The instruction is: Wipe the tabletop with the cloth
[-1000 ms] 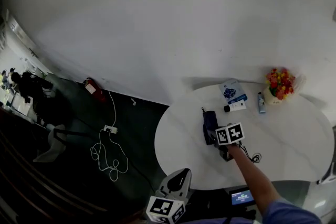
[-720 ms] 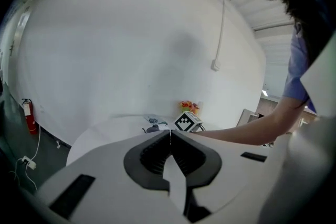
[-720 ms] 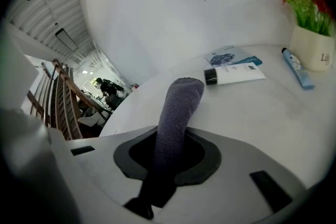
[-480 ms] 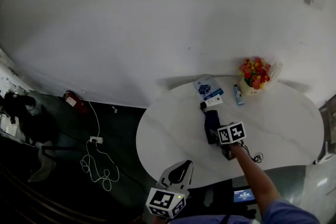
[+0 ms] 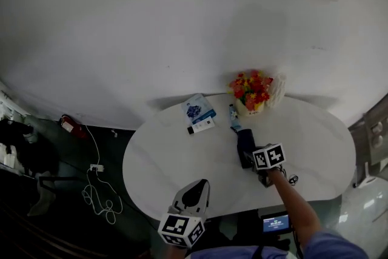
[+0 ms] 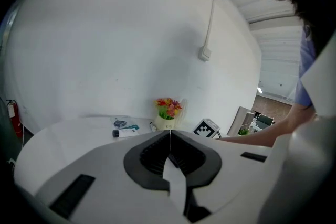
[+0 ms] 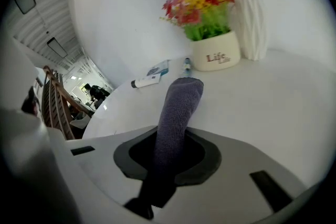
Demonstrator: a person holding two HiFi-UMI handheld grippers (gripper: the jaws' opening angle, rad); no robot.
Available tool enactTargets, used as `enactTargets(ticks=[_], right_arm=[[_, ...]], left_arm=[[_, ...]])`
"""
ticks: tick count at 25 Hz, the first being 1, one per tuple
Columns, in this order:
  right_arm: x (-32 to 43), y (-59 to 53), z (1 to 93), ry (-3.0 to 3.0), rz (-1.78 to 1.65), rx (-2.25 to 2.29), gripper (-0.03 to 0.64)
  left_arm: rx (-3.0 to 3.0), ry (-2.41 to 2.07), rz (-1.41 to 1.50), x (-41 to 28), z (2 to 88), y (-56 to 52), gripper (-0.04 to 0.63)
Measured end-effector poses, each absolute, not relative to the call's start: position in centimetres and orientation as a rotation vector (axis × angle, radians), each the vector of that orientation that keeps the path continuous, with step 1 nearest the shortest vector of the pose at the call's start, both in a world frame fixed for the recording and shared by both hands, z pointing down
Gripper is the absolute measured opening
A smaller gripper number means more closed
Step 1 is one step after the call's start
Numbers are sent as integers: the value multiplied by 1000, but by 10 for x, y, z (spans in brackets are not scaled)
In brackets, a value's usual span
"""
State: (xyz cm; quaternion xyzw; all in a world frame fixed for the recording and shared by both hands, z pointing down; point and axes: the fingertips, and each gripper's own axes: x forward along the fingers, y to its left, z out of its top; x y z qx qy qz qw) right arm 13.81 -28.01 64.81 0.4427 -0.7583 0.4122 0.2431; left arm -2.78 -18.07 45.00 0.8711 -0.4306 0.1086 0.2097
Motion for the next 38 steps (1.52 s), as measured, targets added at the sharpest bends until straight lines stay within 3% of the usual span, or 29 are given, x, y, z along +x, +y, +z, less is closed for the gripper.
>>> enactTargets(ticks=[10,19,29,38], right_arm=[[346,-252,656,-1954,1178,1389,71],[516,-207,654,-1755,1186,1633,71],[641,-144,658,-1549,1227,1873,71],[643,-135,646,-1527,1212,1936,71]], left_arm=[[2468,-1077,361,119,456,-181,17],[2536,-970,407,193,453,-175,17],[2540,-964,454,197,455,-166,17],[2522,-1019,448,161,455,-164,17]])
